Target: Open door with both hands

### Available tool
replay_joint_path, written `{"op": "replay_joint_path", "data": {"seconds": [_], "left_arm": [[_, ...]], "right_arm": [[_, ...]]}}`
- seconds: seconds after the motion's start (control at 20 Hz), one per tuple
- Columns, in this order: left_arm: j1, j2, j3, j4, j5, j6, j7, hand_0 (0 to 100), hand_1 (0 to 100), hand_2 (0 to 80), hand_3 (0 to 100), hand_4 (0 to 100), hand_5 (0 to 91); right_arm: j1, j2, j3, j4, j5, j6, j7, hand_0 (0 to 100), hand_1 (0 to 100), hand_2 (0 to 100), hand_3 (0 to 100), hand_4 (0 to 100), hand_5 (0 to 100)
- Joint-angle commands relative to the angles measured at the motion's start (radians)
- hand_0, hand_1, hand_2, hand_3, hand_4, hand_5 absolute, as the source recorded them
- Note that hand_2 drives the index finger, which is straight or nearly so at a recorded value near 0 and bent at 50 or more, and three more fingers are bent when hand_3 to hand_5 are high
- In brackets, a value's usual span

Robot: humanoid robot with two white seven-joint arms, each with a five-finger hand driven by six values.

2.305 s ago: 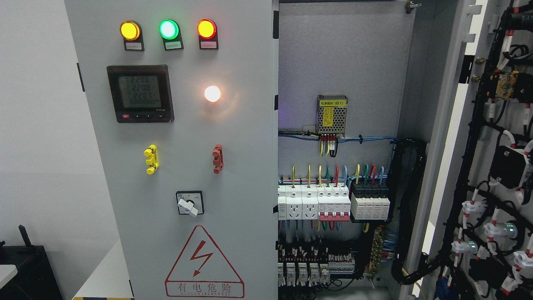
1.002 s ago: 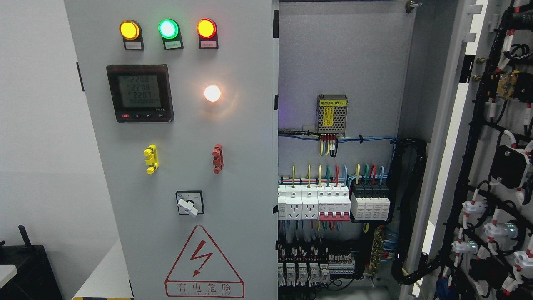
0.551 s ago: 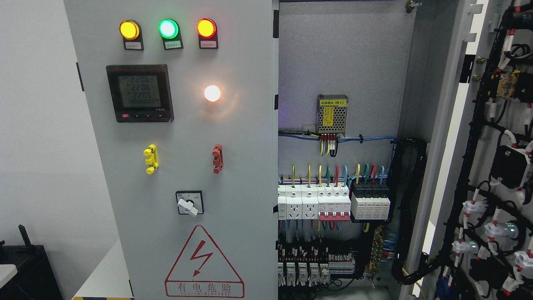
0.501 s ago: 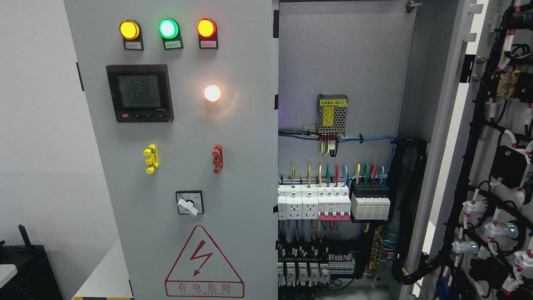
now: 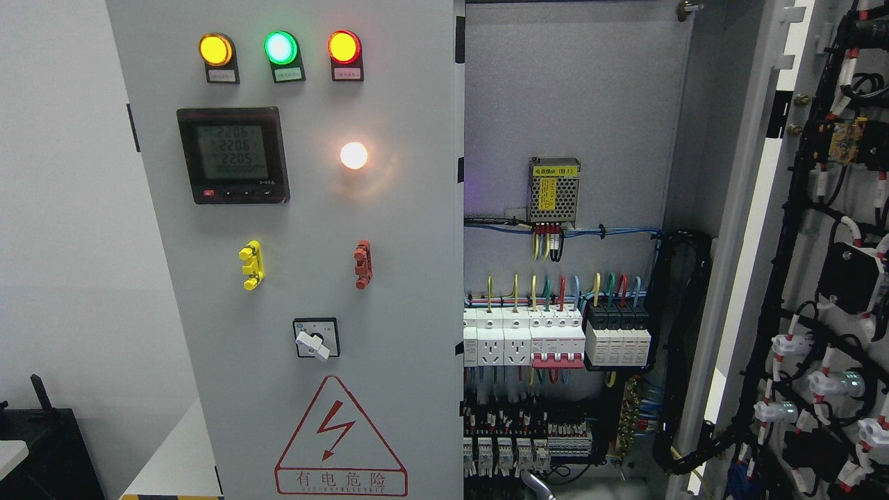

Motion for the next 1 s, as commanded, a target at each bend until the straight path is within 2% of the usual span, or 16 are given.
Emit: {"op": "replay_joint_path", "data": {"seconds": [0.0,0.95], "left_arm": [[0.000,0.000,0.000,0.000,0.000,0.000,0.006,0,0,0.0,0,4,0.0],[0.000,0.000,0.000,0.000,0.000,0.000,0.006,0,0,0.0,0,4,0.0]], "right_arm": [[-0.072,-0.018,-0.002,0.073,-0.001,0.013,0.000,0,0,0,0,0,0],[-0.186,-0.014,0.014,0.194,-0.004,0.014,0.000,0,0,0,0,0,0]]}}
